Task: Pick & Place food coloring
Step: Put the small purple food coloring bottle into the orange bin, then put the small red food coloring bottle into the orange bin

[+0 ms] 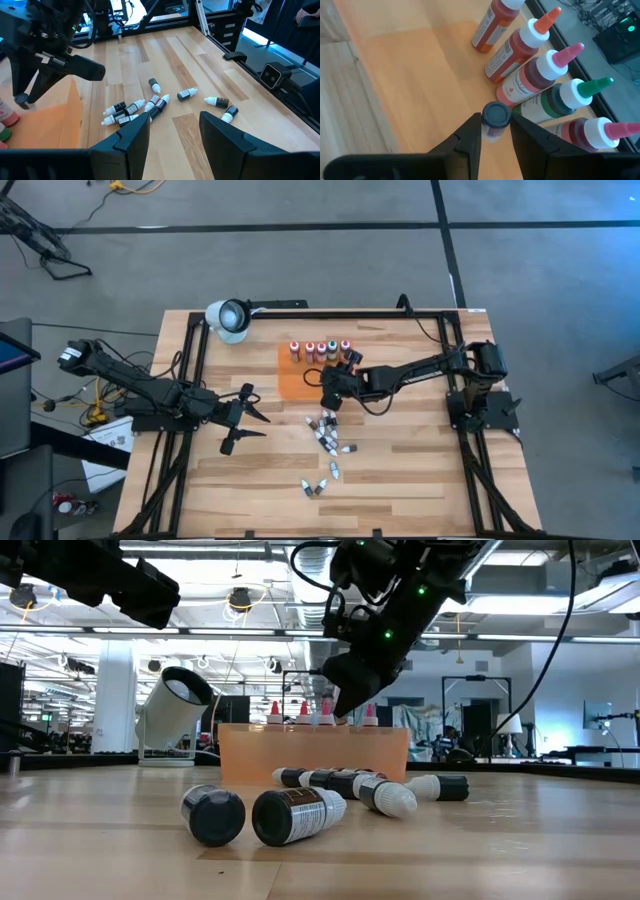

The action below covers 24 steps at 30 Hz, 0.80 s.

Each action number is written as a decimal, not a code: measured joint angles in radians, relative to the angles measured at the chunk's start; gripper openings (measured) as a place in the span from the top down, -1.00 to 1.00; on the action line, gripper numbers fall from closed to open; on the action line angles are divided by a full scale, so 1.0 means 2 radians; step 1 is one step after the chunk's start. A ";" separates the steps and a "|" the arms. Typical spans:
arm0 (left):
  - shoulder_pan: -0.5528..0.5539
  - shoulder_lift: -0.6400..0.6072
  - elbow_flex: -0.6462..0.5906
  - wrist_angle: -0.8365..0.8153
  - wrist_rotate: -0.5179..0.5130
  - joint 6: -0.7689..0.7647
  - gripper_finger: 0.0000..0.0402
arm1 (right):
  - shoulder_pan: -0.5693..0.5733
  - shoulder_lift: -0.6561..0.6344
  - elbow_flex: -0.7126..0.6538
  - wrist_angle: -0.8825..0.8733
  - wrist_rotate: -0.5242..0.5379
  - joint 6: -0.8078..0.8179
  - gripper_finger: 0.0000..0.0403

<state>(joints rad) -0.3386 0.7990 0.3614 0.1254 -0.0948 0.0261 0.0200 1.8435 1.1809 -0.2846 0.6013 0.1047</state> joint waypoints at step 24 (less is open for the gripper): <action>0.000 0.004 0.000 0.009 -0.030 -0.008 0.17 | 0.040 -0.031 0.000 -0.038 -0.004 0.010 0.05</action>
<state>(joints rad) -0.3389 0.8062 0.3614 0.1435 -0.1539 0.0103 0.1008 1.7807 1.1811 -0.3604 0.5936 0.1241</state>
